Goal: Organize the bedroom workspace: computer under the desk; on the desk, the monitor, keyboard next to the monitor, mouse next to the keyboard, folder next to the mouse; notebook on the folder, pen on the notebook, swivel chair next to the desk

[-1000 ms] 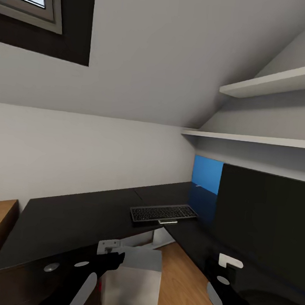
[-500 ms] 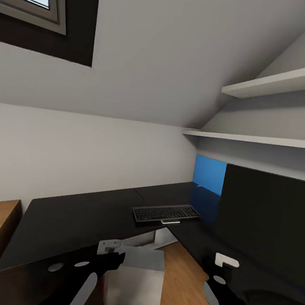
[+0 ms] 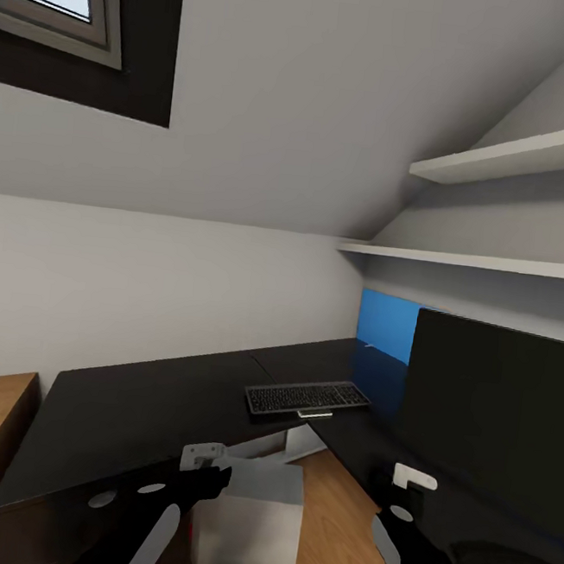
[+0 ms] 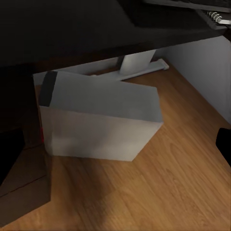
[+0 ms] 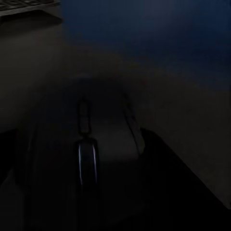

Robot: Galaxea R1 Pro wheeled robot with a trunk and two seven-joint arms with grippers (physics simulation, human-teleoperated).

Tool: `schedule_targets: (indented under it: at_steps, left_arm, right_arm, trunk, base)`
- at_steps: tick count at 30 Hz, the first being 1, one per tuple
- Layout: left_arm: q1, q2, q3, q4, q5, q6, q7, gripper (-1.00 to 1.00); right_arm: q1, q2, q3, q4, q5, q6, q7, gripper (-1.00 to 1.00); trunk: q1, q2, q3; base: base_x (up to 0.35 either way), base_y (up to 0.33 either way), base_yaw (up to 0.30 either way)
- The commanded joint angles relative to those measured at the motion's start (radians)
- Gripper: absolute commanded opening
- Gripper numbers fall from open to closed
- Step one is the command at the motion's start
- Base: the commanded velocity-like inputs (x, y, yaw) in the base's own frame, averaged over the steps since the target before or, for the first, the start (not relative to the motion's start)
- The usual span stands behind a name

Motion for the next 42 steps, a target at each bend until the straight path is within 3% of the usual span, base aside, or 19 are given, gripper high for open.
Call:
schedule_targets:
  at_steps: [1, 8, 12, 15, 19, 27, 42]
  left_arm:
    - [-0.001, 0.0, -0.002, -0.001, 0.011, 0.002, 0.009, 1.0]
    - [-0.001, 0.0, -0.003, -0.001, 0.011, 0.003, 0.009, 1.0]
    - [-0.001, 0.0, -0.002, -0.001, 0.011, 0.003, 0.009, 1.0]
    - [-0.001, 0.0, -0.002, -0.001, 0.011, 0.003, 0.009, 1.0]
    - [-0.001, 0.0, -0.002, -0.001, 0.011, 0.002, 0.01, 1.0]
    - [-0.001, 0.0, -0.008, -0.001, 0.009, 0.001, 0.01, 1.0]
    - [-0.001, 0.002, -0.035, -0.001, 0.007, -0.005, 0.013, 1.0]
  right_arm:
    - [-0.001, 0.0, 0.002, -0.006, -0.013, -0.008, 0.001, -1.0]
    - [0.0, 0.002, 0.009, -0.019, -0.013, -0.008, 0.001, -1.0]
    - [0.001, 0.003, 0.05, -0.021, -0.014, -0.008, 0.0, -1.0]
    - [0.001, 0.004, 0.057, -0.021, -0.015, -0.008, 0.0, -1.0]
    - [0.001, 0.005, 0.06, -0.021, -0.015, -0.007, 0.0, -1.0]
    - [0.001, 0.056, 0.056, -0.044, -0.013, -0.008, -0.007, -1.0]
    - [0.003, 0.06, 0.056, -0.048, -0.013, -0.008, -0.007, -1.0]
  trunk:
    - [0.0, -0.001, -0.001]
    - [0.0, -0.001, -0.001]
    - [0.0, -0.001, -0.001]
    - [0.0, -0.001, -0.001]
    - [0.0, -0.001, -0.001]
    - [0.0, -0.001, -0.001]
    - [0.0, -0.001, -0.001]
  base:
    - [0.0, 0.0, 0.0]
    - [0.0, 0.0, 0.0]
    - [0.0, 0.0, 0.0]
    - [0.0, 0.0, 0.0]
    - [0.0, 0.0, 0.0]
    - [0.0, 0.0, 0.0]
    - [0.0, 0.0, 0.205]
